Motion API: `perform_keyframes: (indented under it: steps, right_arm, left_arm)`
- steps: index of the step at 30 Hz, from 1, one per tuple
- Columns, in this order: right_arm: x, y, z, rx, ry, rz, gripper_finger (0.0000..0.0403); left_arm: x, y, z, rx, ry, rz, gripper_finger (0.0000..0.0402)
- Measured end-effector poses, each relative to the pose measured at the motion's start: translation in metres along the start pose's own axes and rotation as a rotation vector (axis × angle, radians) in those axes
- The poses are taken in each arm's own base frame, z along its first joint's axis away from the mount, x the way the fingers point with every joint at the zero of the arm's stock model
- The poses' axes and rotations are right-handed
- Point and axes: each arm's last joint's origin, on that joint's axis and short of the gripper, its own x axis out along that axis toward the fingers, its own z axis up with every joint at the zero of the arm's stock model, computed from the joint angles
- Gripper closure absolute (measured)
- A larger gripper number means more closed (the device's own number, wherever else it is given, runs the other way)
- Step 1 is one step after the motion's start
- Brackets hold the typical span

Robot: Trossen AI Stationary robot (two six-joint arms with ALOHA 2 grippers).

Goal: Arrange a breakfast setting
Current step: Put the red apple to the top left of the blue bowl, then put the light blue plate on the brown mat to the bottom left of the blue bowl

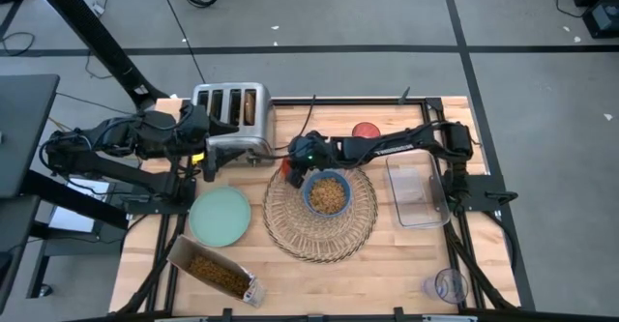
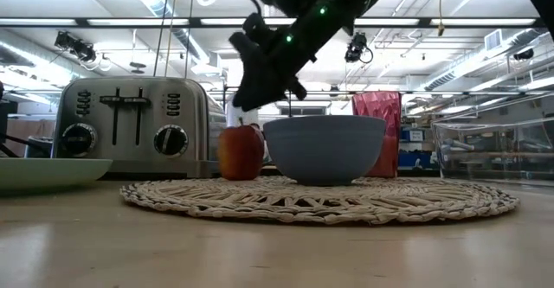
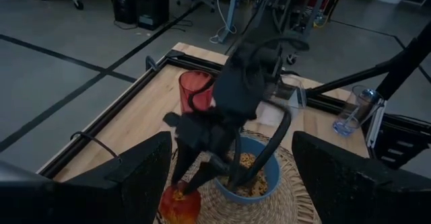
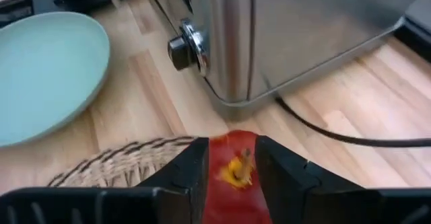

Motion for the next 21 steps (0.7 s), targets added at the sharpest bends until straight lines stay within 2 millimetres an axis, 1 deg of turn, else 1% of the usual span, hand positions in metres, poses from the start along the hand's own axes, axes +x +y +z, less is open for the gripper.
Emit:
perform_keyframes:
  steps: [3,7,10,14,16,18,21]
  right_arm:
    - [-0.011,0.000,0.009,0.007,-0.033,0.011,0.0273]
    - [-0.035,-0.001,0.024,-0.013,-0.091,0.033,0.0272]
    - [-0.060,0.003,0.038,-0.059,-0.163,0.060,0.0272]
    - [-0.097,0.015,0.050,-0.160,-0.247,0.109,0.0272]
    - [-0.116,0.021,0.054,-0.195,-0.287,0.129,0.0272]
    - [-0.130,0.024,0.055,-0.188,-0.313,0.093,0.0273]
    - [-0.141,0.021,0.052,-0.160,-0.286,0.006,0.0274]
  left_arm:
    - [0.000,0.000,0.000,0.004,0.002,0.001,0.0088]
    - [0.000,0.000,-0.003,0.008,0.030,-0.005,0.0088]
    - [0.000,-0.004,-0.004,0.011,0.057,-0.097,0.0088]
    - [-0.005,-0.017,-0.003,0.020,0.041,-0.231,0.0088]
    - [-0.005,-0.022,-0.006,0.012,0.064,-0.264,0.0088]
    - [-0.006,-0.025,-0.010,-0.007,0.102,-0.264,0.0088]
    - [-0.004,-0.026,-0.014,-0.055,0.149,-0.244,0.0088]
